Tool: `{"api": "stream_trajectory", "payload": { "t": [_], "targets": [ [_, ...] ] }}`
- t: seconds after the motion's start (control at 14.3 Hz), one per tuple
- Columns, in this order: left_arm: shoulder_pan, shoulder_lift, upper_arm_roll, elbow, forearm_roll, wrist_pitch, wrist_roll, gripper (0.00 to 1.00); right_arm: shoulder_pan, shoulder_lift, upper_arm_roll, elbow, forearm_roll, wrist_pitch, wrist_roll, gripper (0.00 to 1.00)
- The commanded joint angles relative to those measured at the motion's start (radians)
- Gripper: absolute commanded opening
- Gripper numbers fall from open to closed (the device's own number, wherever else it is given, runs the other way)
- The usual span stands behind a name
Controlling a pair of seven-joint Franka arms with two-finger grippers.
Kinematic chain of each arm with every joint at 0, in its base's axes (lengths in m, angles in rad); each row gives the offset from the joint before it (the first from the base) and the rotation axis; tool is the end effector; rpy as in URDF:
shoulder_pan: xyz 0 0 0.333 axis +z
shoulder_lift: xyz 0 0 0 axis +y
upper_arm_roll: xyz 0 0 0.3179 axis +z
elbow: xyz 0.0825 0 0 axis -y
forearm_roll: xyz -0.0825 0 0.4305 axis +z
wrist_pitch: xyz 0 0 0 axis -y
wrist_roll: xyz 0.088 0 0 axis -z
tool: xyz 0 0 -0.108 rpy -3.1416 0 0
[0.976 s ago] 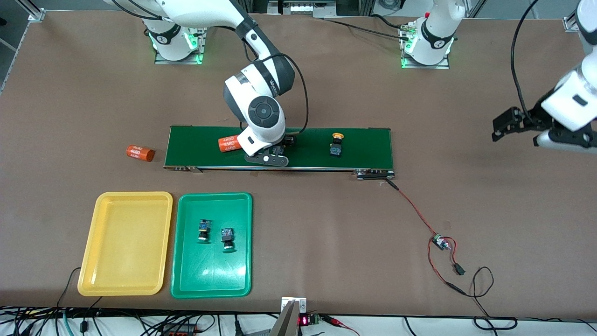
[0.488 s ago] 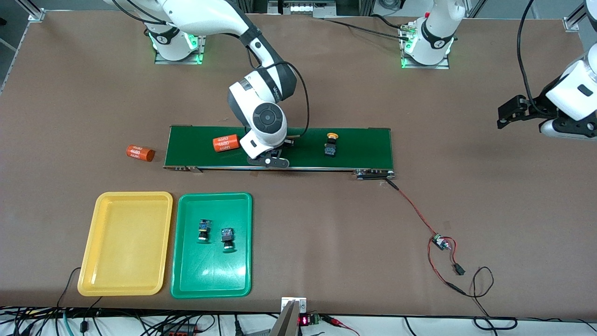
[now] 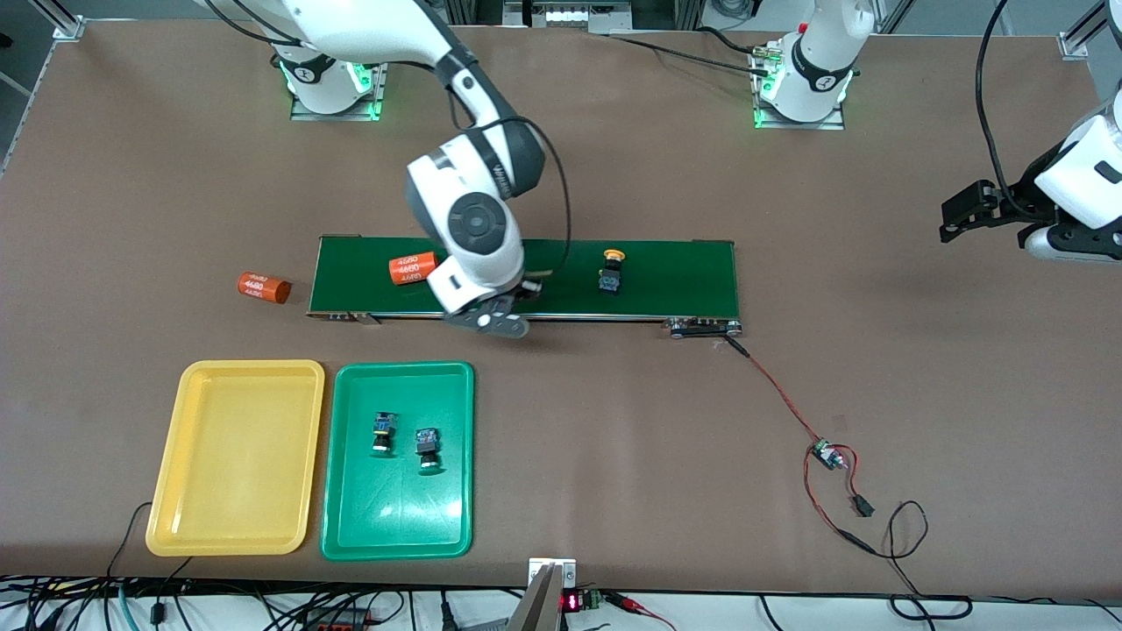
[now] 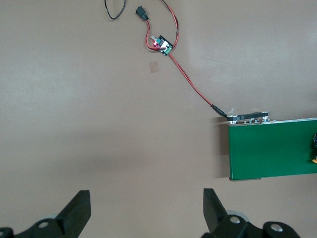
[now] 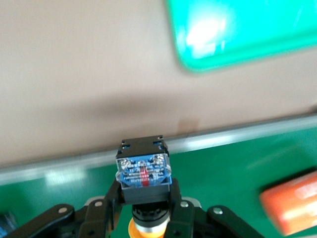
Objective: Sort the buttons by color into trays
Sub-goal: 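Carry the yellow button to the yellow tray and open the right gripper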
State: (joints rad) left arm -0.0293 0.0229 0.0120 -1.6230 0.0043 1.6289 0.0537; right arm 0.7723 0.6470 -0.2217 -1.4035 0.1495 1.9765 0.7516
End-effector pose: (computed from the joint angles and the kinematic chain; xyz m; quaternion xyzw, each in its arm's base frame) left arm 0.6113 -0.0102 0.5894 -0.9993 0.0356 0.0085 0.0021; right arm 0.6245 0.4294 0.3058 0.9933 -0.1119 -0.0233 0.0169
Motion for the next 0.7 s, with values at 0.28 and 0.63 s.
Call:
{"api": "stream_trajectory", "payload": {
  "t": [0.28,0.63],
  "targets": [
    [-0.009,0.014,-0.007,0.034,0.008,-0.027,-0.008,1.00,-0.342,0.065,-0.051,0.078,-0.074,0.013,-0.463,0.00],
    [-0.012,0.014,-0.009,0.034,0.011,-0.023,-0.008,1.00,-0.464,0.144,-0.050,0.071,-0.055,0.141,-0.727,0.00]
  ]
}}
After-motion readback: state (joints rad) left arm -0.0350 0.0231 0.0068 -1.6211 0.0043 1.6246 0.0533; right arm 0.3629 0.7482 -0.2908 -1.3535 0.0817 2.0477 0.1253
